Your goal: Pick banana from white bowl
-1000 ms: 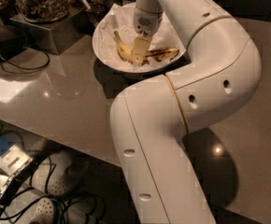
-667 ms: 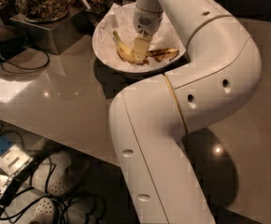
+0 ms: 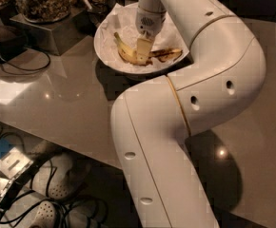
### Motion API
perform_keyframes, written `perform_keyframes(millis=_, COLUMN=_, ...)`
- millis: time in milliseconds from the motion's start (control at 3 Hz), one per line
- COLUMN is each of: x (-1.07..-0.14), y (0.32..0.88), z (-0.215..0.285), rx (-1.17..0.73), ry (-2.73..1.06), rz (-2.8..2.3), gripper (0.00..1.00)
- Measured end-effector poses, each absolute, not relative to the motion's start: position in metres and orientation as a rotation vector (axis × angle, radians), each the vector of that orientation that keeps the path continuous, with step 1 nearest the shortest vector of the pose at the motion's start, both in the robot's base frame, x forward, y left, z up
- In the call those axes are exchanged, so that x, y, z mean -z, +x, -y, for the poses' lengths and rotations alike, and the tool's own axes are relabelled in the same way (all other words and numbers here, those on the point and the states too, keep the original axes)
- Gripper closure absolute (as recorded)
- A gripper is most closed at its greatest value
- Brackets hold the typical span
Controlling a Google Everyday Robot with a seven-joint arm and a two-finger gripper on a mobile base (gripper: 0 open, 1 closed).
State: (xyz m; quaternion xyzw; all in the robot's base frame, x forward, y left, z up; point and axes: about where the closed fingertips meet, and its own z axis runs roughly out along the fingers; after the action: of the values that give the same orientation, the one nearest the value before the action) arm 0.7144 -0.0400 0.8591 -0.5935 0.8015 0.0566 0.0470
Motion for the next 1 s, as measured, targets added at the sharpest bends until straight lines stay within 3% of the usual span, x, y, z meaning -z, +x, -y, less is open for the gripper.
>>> perform_keyframes(millis=1000, x=-0.903, y=0.705, z=0.053, rx=-0.101, ry=-1.799, rz=-2.329, gripper=1.0)
